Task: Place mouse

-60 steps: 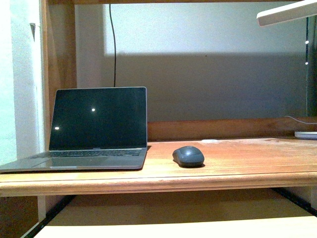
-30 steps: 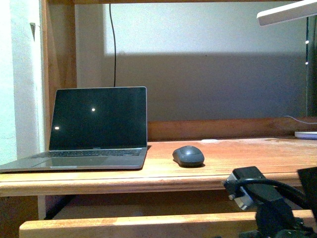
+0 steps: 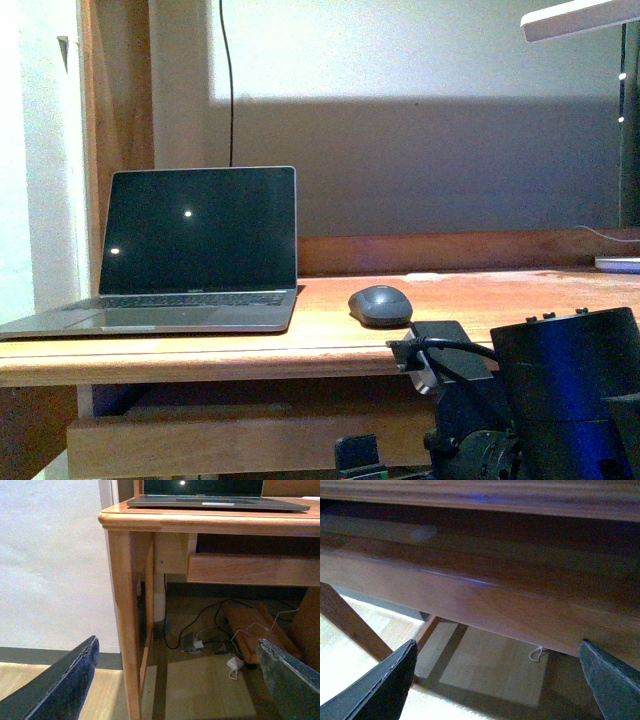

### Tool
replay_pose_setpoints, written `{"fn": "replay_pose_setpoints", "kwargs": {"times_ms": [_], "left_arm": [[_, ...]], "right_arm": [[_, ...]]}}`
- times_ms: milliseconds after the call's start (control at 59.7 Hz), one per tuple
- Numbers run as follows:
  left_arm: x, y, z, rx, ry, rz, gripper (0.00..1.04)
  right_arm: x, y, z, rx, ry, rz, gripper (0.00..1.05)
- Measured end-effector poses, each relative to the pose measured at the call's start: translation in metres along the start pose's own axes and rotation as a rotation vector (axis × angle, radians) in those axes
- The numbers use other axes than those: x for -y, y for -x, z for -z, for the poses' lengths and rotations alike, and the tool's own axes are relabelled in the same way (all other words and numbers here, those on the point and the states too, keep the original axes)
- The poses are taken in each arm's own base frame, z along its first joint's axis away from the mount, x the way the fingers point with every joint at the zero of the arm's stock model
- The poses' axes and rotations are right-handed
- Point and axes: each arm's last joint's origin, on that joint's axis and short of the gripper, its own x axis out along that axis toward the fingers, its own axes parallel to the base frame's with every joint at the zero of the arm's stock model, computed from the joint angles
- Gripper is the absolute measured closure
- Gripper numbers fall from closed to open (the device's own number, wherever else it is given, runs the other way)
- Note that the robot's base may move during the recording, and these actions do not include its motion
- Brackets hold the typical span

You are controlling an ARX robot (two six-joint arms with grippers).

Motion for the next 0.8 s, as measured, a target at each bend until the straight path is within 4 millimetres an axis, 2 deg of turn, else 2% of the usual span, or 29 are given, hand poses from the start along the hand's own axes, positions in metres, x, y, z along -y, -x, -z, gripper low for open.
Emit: {"fn": "replay_pose_setpoints", "kwargs": {"times_ms": [84, 151, 234, 335, 469, 619, 804], "left_arm": [[0.000, 0.000, 0.000, 0.000, 0.000, 0.000, 0.08], [0.000, 0.000, 0.000, 0.000, 0.000, 0.000, 0.08], [0.000, 0.000, 0.000, 0.000, 0.000, 0.000, 0.08], [0.000, 0.000, 0.000, 0.000, 0.000, 0.000, 0.08], [0.000, 0.000, 0.000, 0.000, 0.000, 0.000, 0.08], [0.000, 0.000, 0.000, 0.000, 0.000, 0.000, 0.08], [0.000, 0.000, 0.000, 0.000, 0.000, 0.000, 0.08]], "right_arm": [[0.005, 0.021, -0.006, 0.040, 0.002, 0.033, 0.07], [0.011, 0.054, -0.010, 0.102, 0.015, 0.051, 0.07], [0.017, 0.084, -0.008, 0.148, 0.016, 0.071, 0.07], [0.027, 0.127, 0.004, 0.173, 0.008, 0.101, 0.07], [0.031, 0.173, 0.020, 0.183, -0.007, 0.140, 0.07], [0.027, 0.211, 0.029, 0.237, -0.031, 0.158, 0.07], [0.018, 0.239, 0.040, 0.269, -0.055, 0.137, 0.07]]}}
